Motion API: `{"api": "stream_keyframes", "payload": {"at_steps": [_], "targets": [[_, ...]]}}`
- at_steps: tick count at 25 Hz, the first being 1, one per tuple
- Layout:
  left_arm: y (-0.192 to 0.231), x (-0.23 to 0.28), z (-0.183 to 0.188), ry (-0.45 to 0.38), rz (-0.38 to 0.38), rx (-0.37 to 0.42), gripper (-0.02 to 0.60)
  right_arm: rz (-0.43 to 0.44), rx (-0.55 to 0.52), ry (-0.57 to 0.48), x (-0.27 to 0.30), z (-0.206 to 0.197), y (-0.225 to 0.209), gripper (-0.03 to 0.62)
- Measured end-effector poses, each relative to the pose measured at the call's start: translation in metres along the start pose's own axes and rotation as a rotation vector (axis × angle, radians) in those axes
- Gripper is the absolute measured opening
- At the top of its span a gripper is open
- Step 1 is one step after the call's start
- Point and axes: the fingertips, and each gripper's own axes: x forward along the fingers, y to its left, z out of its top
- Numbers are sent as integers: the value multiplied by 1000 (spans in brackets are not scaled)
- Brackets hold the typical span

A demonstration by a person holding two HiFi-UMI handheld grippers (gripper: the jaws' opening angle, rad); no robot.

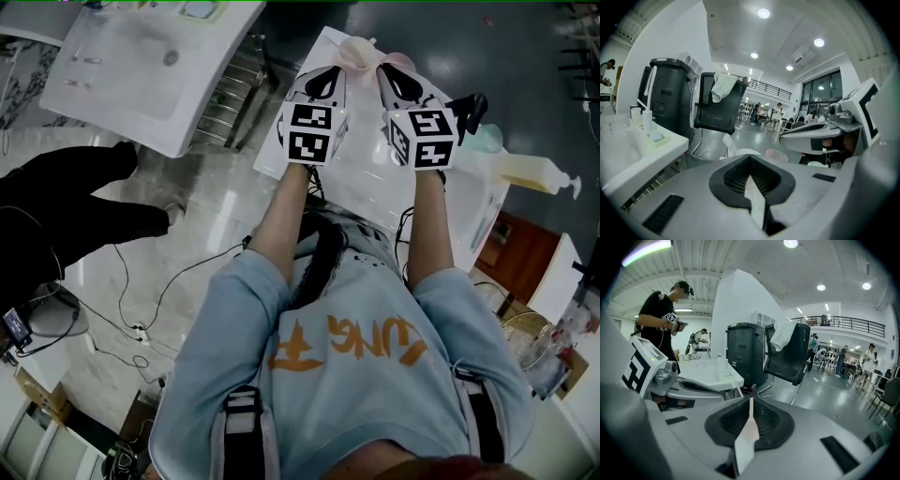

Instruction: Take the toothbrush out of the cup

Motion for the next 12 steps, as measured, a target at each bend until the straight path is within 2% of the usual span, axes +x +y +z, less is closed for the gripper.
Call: {"api": "stream_keyframes", "payload": {"at_steps": [12], "targets": [[46, 17, -9, 36, -11, -55, 8, 75, -96, 86, 63, -1, 25, 40]]}}
